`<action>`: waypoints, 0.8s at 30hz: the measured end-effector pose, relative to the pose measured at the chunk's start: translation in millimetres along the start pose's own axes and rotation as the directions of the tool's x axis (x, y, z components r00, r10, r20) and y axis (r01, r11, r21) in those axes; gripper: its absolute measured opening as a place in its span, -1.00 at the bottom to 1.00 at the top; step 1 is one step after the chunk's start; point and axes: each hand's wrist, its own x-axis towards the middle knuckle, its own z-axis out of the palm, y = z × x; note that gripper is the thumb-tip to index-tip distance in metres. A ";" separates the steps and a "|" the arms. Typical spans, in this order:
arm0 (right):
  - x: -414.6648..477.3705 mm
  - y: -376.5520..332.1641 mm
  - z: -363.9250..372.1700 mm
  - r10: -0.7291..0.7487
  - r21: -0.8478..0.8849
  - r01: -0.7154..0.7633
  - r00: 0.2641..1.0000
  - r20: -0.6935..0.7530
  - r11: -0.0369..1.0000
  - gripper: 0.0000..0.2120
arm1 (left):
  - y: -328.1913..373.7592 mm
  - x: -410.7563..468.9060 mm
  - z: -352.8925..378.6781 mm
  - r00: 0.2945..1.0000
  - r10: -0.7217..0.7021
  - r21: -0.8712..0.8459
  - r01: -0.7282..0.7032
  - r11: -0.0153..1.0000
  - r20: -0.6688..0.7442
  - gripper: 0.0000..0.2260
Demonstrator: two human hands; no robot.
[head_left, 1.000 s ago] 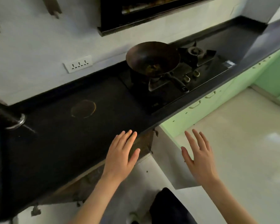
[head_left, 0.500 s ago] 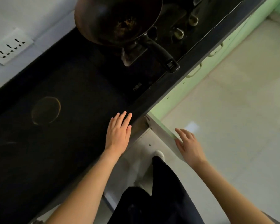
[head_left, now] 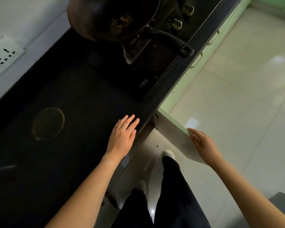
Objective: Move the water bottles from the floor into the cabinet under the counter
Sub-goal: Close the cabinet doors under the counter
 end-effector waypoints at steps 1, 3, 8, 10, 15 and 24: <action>-6.2 -1.2 5.5 0.007 0.021 -0.006 0.999 -0.035 1.000 -0.68 | -8.9 -4.6 -0.9 0.999 0.037 0.007 -0.037 0.999 -0.008 -0.61; -21.0 -6.6 18.8 0.030 0.076 -0.022 0.994 -0.106 0.997 -0.65 | -28.1 -14.8 -1.7 0.995 0.100 0.013 -0.099 0.995 -0.015 -0.61; -52.7 -38.8 73.0 0.122 0.236 -0.070 0.970 -0.212 0.969 -0.64 | -52.6 -29.4 -0.9 0.982 0.186 -0.004 -0.186 0.982 -0.011 -0.59; -60.9 -56.0 99.3 0.162 0.284 -0.091 0.957 -0.239 0.955 -0.62 | -52.8 -29.3 0.5 0.982 0.186 0.008 -0.186 0.983 -0.024 -0.60; -62.4 -101.7 149.4 0.299 0.442 -0.151 0.910 -0.286 0.884 -0.62 | -55.5 -30.1 2.3 0.979 0.190 0.014 -0.190 0.982 -0.066 -0.60; -39.9 -157.9 193.5 0.503 0.716 -0.197 0.830 -0.242 0.670 -0.66 | -54.6 -28.6 2.6 0.976 0.197 0.018 -0.196 0.980 -0.094 -0.61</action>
